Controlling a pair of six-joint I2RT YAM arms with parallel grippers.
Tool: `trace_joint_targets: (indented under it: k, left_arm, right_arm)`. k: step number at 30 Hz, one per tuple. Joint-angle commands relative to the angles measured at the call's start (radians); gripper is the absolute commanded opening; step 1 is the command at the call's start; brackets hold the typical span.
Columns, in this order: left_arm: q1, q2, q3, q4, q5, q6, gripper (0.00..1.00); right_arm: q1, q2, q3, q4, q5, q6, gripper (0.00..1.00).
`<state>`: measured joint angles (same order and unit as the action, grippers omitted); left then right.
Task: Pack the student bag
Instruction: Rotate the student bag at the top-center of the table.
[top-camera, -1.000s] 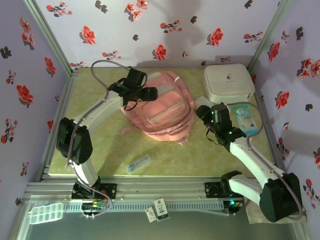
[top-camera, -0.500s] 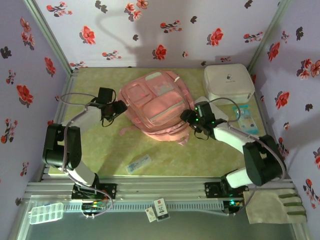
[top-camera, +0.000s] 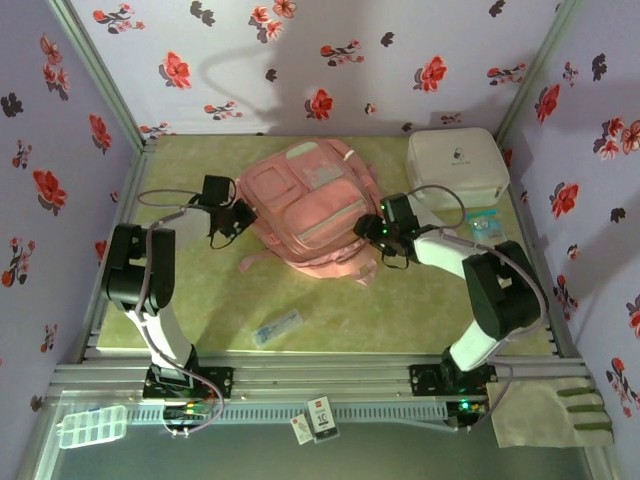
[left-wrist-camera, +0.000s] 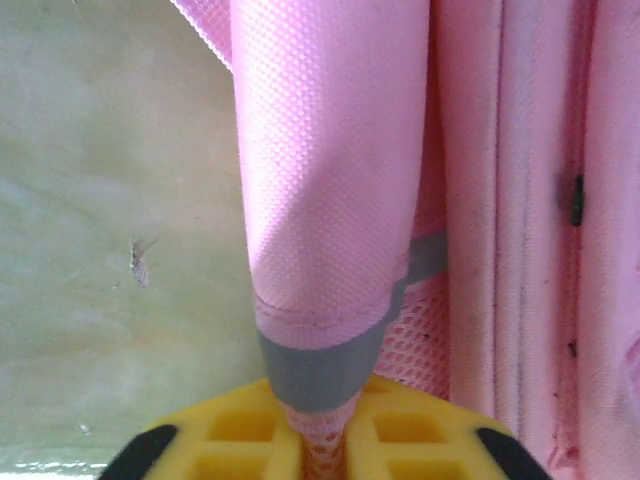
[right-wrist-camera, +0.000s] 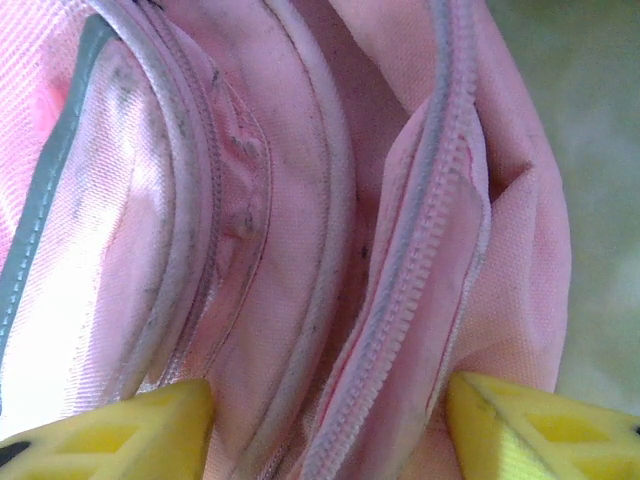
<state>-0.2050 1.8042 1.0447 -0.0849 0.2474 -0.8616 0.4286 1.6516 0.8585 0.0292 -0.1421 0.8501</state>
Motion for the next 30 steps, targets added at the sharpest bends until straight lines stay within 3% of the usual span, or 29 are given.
trace_joint_targets:
  k: [1,3,15,25,30]
  left_arm:
    - [0.022,-0.020,-0.014,0.044,0.018,-0.020,0.05]
    - [0.033,-0.051,-0.048,0.051,0.017,-0.030,0.00]
    - [0.028,-0.402,-0.317,0.115,0.039,-0.234,0.00]
    - [-0.032,-0.454,-0.367,0.239,0.037,-0.389,0.00]
    - [-0.078,-0.433,-0.337,0.262,0.012,-0.402,0.00]
  right_arm:
    - [-0.014,0.089,0.073,0.026,0.012,-0.091,0.63]
    - [-0.024,0.144,0.131,0.020,0.003,-0.107,0.63]
    - [-0.032,0.402,0.501,-0.043,-0.021,-0.218,0.62]
    - [-0.039,0.116,0.450,-0.292,0.131,-0.348,0.67]
    - [0.041,-0.026,0.361,-0.380,0.156,-0.374,0.67]
